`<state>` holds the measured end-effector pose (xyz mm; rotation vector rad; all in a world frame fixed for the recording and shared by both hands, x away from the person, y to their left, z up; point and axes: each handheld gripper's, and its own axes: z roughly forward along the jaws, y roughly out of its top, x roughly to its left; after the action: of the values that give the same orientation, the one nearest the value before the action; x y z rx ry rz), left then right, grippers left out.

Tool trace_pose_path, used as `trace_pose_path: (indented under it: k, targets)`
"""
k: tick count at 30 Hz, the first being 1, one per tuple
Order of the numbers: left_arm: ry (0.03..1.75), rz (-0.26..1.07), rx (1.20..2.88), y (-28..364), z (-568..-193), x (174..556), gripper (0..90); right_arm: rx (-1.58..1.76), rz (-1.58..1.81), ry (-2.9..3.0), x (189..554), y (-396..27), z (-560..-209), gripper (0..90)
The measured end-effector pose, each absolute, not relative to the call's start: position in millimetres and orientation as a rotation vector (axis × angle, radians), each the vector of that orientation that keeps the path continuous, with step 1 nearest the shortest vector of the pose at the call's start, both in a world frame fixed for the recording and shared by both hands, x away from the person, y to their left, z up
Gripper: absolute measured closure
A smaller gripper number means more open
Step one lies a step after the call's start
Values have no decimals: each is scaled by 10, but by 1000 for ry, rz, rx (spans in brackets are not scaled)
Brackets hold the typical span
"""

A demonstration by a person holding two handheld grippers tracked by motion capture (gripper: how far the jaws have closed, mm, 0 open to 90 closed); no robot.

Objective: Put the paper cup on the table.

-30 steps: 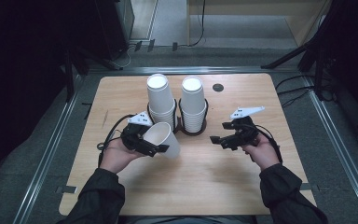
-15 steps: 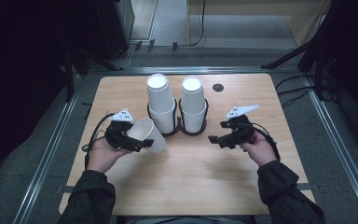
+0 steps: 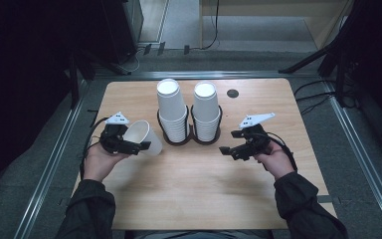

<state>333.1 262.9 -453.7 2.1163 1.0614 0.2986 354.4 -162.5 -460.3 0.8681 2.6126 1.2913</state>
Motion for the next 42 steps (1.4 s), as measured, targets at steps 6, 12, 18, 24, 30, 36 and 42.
trace_pose_path:
  k: [6,12,18,24,30,36,42]
  targets:
    - [1099,295,2096,2757,-4555,3448,162,857,1257,2626,3517,-1621,-4641,198]
    - [1146,315,2116,2859,-4542,3589,161,843,1235,2637,3468,-1567,-4691,198]
    - [1187,332,2114,2961,-4522,3734,162,873,1209,2635,3443,-1615,-4733,198]
    - [1238,349,2118,3089,-4510,3882,161,897,1204,2623,3429,-1696,-4762,198]
    - [1313,355,2126,3201,-4574,4035,155,914,1168,2626,3384,-1735,-4789,198]
    - [1337,376,2165,3204,-4640,4122,144,918,1160,2622,3362,-1745,-4785,198]
    - [1344,408,2195,3146,-4690,4109,123,911,1159,2628,3364,-1732,-4785,198]
